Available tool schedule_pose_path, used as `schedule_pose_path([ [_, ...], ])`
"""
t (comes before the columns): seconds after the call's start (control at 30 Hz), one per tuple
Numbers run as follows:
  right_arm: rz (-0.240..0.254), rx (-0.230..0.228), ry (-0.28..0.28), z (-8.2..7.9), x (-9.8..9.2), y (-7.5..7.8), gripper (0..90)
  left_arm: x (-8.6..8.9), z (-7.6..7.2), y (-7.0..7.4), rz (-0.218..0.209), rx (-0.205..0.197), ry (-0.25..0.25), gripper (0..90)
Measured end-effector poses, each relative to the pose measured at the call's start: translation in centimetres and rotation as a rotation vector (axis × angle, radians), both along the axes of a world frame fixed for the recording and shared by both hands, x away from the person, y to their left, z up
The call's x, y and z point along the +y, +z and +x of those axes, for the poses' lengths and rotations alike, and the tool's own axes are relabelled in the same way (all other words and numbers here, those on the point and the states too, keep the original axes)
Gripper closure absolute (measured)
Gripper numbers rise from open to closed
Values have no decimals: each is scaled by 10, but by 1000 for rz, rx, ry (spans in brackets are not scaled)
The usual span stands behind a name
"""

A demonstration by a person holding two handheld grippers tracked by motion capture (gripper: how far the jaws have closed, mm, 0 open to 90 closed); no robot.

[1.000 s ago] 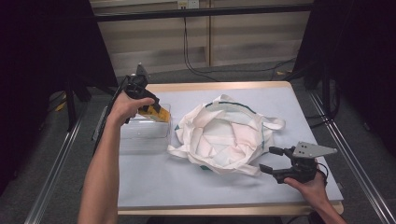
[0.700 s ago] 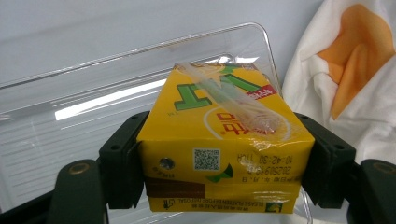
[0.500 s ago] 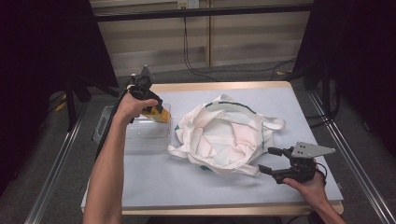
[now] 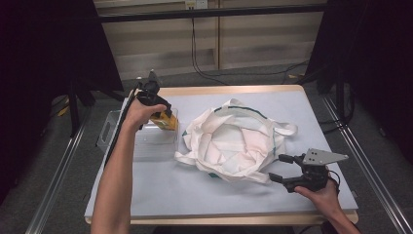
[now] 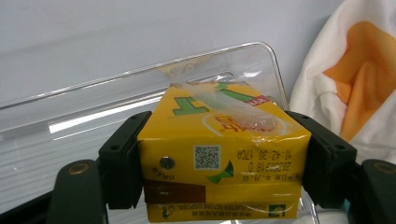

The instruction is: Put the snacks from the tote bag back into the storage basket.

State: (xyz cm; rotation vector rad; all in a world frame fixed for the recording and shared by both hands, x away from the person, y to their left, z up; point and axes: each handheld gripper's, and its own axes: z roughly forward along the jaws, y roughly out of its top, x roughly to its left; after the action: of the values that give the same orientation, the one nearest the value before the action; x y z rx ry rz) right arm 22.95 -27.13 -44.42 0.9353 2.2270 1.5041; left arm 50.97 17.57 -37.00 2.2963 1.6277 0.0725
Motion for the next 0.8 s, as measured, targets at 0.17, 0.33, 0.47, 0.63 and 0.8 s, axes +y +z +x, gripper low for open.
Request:
schedule_pose_path([
  [0.17,-1,0,2,0,0,0,232,-1,1,-2,-12,-15,23,273],
  [0.33,0,-2,3,0,0,0,232,-2,4,-3,-28,-11,62,274],
  [0.47,-1,2,4,0,0,0,231,-2,5,-8,-61,-17,68,258],
  [0.63,1,2,6,-1,-1,0,232,-4,4,-9,-73,-15,37,218],
  [0.8,2,1,6,-1,-1,0,232,-6,2,-7,-78,-6,28,158],
])
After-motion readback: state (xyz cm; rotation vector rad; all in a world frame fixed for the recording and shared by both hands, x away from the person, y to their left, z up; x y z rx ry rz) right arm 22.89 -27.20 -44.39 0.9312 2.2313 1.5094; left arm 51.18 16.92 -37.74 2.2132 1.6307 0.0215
